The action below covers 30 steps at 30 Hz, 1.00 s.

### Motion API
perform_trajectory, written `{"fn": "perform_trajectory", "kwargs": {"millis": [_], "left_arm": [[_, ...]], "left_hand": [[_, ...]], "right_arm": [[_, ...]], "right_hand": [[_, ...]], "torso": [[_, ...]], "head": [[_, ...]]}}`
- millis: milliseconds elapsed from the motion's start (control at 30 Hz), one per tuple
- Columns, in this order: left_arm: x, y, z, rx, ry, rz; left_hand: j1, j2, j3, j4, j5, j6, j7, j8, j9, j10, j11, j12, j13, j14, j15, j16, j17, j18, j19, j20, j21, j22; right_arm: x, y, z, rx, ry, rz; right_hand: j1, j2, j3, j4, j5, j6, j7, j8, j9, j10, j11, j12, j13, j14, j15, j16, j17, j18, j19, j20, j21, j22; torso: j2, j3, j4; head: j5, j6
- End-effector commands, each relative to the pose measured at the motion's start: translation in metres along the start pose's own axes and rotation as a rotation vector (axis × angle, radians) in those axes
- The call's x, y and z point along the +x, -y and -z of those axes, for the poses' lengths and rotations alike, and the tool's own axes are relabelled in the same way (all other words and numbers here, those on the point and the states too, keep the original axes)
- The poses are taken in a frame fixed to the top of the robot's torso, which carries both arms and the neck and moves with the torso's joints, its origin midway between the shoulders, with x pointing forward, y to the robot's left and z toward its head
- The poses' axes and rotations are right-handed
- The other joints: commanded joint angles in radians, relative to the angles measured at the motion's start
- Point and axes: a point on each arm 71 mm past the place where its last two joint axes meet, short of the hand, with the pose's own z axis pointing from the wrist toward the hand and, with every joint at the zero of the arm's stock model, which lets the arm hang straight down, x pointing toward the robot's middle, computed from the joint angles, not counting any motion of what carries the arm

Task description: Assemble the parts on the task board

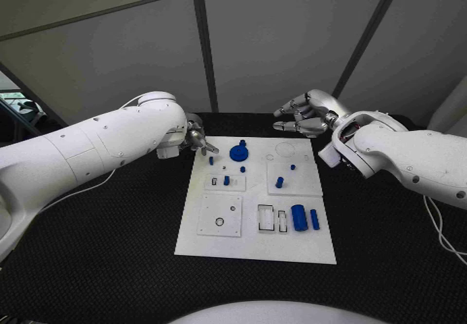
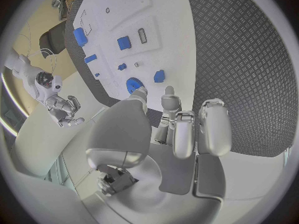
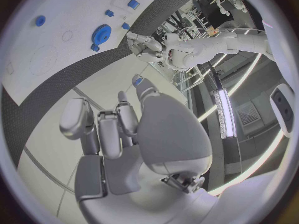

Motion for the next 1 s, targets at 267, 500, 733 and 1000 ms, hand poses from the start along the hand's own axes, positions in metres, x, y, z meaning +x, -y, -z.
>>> {"fn": "perform_trajectory", "kwargs": {"millis": [267, 500, 733, 1000], "left_arm": [[0.0044, -0.0018, -0.0042, -0.01, -0.033, -0.02], [0.0072, -0.0021, -0.007, -0.014, -0.038, -0.016], [0.0092, 0.0002, -0.0081, -0.01, -0.038, -0.012], [0.0112, 0.0028, -0.0091, -0.005, -0.041, -0.009]], "left_hand": [[0.008, 0.017, -0.007, -0.002, -0.006, 0.008, -0.002, 0.009, 0.0, 0.003, -0.009, 0.006, 0.004, 0.101, -0.001, -0.002, 0.254, -0.072, 0.017, 0.001, 0.007, 0.021], [0.012, 0.019, -0.008, -0.003, -0.006, 0.01, -0.003, 0.011, 0.001, 0.004, -0.01, 0.008, 0.005, 0.101, -0.002, -0.002, 0.254, -0.072, 0.018, 0.001, 0.011, 0.025], [0.02, 0.024, -0.009, -0.004, -0.006, 0.013, -0.004, 0.016, 0.002, 0.008, -0.012, 0.011, 0.008, 0.101, -0.003, -0.001, 0.255, -0.073, 0.02, 0.0, 0.014, 0.029], [0.031, 0.029, -0.012, -0.006, -0.006, 0.017, -0.007, 0.023, 0.006, 0.012, -0.014, 0.015, 0.012, 0.102, -0.005, 0.0, 0.256, -0.075, 0.023, -0.002, 0.019, 0.035]], "right_arm": [[0.0007, -0.0021, -0.0006, -0.008, -0.006, -0.001], [0.0011, -0.0025, -0.0008, -0.009, -0.008, -0.002], [0.0018, -0.003, -0.0012, -0.009, -0.009, -0.002], [0.0025, -0.0036, -0.0017, -0.01, -0.011, -0.003]], "right_hand": [[-0.002, 0.005, 0.002, 0.002, 0.007, -0.001, -0.001, 0.005, -0.001, -0.003, -0.003, -0.005, -0.001, 0.06, -0.006, -0.005, 0.076, 0.012, -0.002, -0.004, -0.006, -0.002], [-0.002, 0.005, 0.002, 0.002, 0.007, -0.001, -0.001, 0.005, -0.001, -0.003, -0.003, -0.005, -0.001, 0.06, -0.006, -0.005, 0.076, 0.012, -0.002, -0.004, -0.006, -0.002], [-0.002, 0.005, 0.002, 0.002, 0.007, -0.001, -0.001, 0.005, -0.001, -0.003, -0.003, -0.005, -0.001, 0.06, -0.006, -0.005, 0.076, 0.012, -0.002, -0.004, -0.006, -0.002], [-0.002, 0.005, 0.002, 0.002, 0.007, -0.001, -0.001, 0.005, -0.001, -0.003, -0.003, -0.005, -0.001, 0.06, -0.006, -0.005, 0.076, 0.012, -0.002, -0.004, -0.006, -0.002]], "torso": [[0.0, -0.0002, -0.0003], [0.0, -0.0001, 0.0002], [-0.001, -0.0001, 0.001], [-0.001, 0.0003, -0.0006]], "head": [[-0.001, -0.004], [-0.002, -0.007], [-0.002, -0.009], [-0.002, -0.008]]}}
